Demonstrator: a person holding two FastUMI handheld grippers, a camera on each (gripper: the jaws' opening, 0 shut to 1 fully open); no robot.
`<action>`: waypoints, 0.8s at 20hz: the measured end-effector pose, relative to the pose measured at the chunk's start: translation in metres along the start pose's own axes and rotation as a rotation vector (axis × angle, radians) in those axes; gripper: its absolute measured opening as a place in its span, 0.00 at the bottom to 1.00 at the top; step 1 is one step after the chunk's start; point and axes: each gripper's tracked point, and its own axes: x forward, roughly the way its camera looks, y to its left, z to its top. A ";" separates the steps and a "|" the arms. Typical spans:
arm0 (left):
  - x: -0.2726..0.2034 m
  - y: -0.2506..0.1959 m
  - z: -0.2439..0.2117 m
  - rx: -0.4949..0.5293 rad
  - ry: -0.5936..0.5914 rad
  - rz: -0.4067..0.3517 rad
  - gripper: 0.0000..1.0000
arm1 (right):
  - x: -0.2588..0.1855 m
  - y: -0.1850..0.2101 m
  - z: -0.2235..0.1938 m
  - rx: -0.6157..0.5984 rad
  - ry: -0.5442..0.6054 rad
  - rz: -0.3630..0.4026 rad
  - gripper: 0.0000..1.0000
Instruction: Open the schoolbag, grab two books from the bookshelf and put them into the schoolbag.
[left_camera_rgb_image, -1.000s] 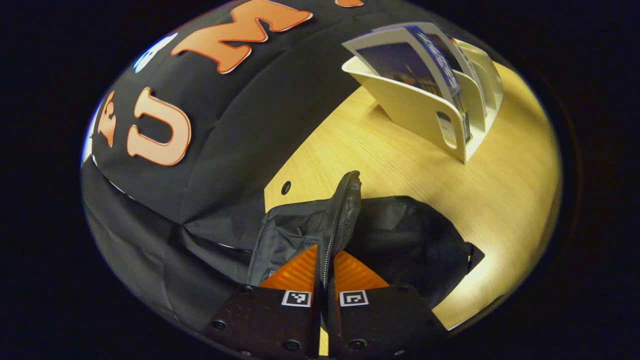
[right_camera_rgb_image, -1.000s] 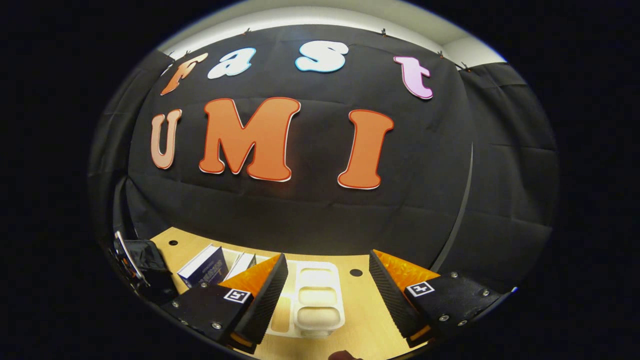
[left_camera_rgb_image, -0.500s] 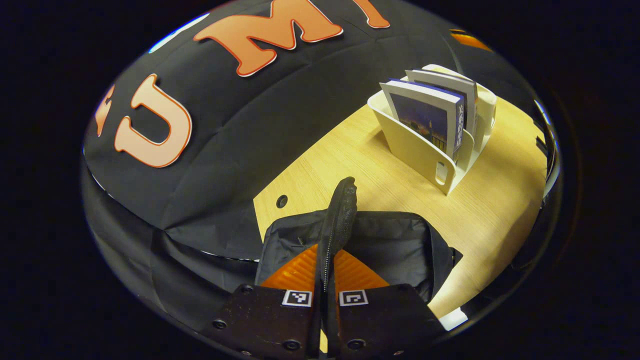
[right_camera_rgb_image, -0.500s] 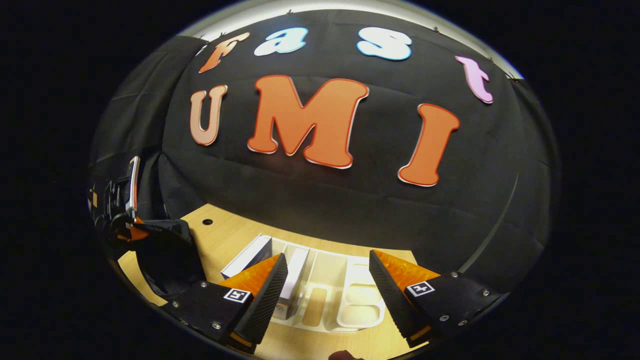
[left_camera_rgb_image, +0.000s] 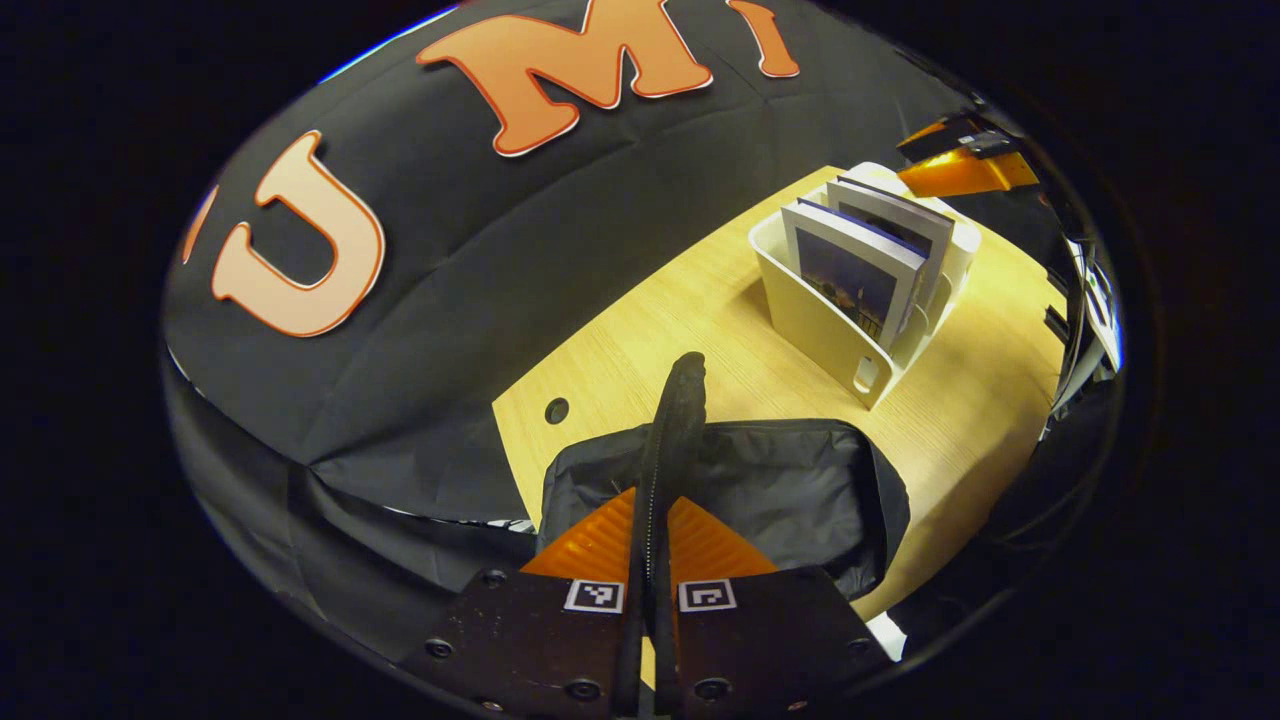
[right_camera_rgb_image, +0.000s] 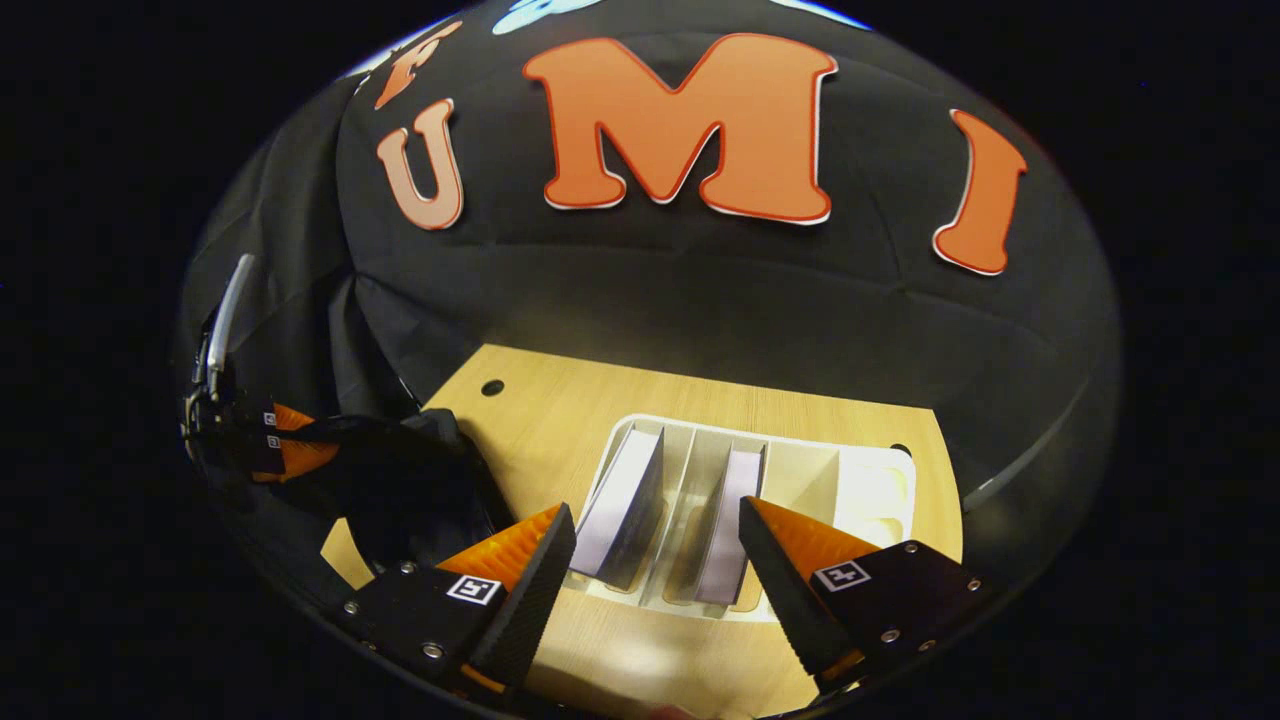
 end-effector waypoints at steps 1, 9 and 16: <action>0.002 0.000 0.001 0.001 -0.004 -0.010 0.06 | 0.008 0.006 -0.001 0.008 0.035 0.014 0.97; 0.008 0.003 -0.005 -0.006 -0.008 -0.048 0.06 | 0.071 0.019 -0.023 0.068 0.333 0.008 0.98; 0.011 0.007 -0.011 -0.036 -0.019 -0.054 0.06 | 0.105 0.039 -0.040 0.070 0.450 -0.063 0.98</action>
